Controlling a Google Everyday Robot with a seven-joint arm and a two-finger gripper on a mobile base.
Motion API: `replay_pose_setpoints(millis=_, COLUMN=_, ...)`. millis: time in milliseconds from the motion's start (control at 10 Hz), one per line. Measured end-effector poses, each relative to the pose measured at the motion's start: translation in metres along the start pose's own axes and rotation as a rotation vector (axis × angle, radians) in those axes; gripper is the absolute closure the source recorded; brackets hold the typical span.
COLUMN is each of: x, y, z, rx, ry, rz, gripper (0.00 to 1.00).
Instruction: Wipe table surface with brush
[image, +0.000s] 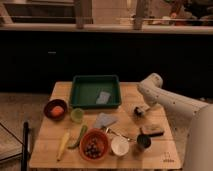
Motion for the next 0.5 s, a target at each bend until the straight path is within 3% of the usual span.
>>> replay_pose_setpoints(millis=200, x=-0.006, y=-0.019, z=-0.005, rx=0.019, ry=-0.003, rz=0.007, gripper=1.0)
replay_pose_setpoints(millis=500, x=-0.049, y=-0.035, z=-0.026, rx=0.074, ry=-0.04, rz=-0.063, gripper=1.0)
